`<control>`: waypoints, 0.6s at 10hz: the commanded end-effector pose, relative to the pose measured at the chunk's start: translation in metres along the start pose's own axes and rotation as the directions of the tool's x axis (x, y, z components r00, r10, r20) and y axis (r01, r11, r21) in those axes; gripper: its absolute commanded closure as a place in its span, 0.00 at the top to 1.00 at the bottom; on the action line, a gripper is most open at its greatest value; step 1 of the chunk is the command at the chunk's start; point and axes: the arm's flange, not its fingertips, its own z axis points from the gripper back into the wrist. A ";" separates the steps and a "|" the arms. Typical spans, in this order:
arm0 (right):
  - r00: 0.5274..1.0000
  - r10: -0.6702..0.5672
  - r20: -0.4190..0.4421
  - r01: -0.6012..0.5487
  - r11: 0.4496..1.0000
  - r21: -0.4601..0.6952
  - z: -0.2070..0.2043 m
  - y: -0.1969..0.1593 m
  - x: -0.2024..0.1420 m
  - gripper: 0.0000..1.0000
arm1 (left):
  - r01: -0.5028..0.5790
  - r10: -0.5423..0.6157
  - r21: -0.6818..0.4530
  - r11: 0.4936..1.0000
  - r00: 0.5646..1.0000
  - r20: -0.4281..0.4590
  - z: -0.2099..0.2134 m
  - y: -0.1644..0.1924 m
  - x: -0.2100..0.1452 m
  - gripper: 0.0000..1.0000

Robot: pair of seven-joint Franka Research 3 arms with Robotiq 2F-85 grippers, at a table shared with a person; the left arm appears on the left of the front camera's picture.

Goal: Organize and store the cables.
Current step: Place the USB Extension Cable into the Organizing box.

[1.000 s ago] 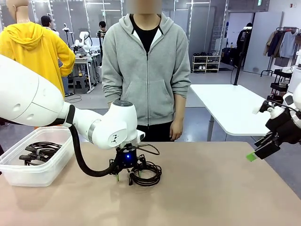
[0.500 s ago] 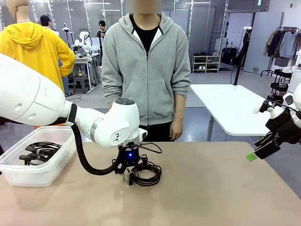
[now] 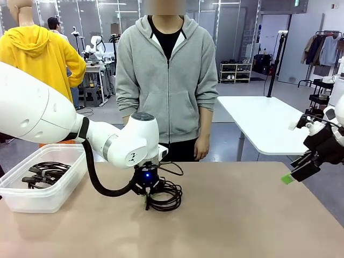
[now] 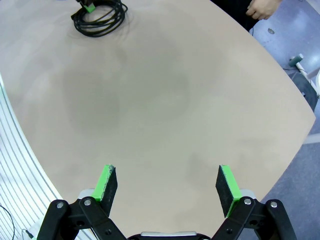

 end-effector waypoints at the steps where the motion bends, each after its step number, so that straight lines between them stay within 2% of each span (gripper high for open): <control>1: 1.000 -0.023 -0.018 0.023 1.000 -0.002 0.001 0.002 0.002 1.00 | 0.030 -0.029 -0.015 0.999 0.999 0.039 -0.006 0.001 0.005 0.00; 3: 1.000 -0.023 -0.018 0.023 1.000 -0.002 0.001 0.002 0.002 1.00 | 0.037 -0.036 -0.024 0.999 0.998 0.057 0.004 0.008 0.001 0.00; 5: 1.000 -0.023 -0.018 0.023 1.000 -0.002 0.001 0.002 0.002 1.00 | 0.107 -0.098 -0.076 0.991 0.988 0.116 0.062 0.032 -0.011 0.00; 6: 1.000 -0.023 -0.018 0.023 1.000 -0.002 0.001 0.002 0.002 1.00 | 0.153 -0.147 -0.021 0.988 0.974 0.172 0.095 0.048 -0.018 0.00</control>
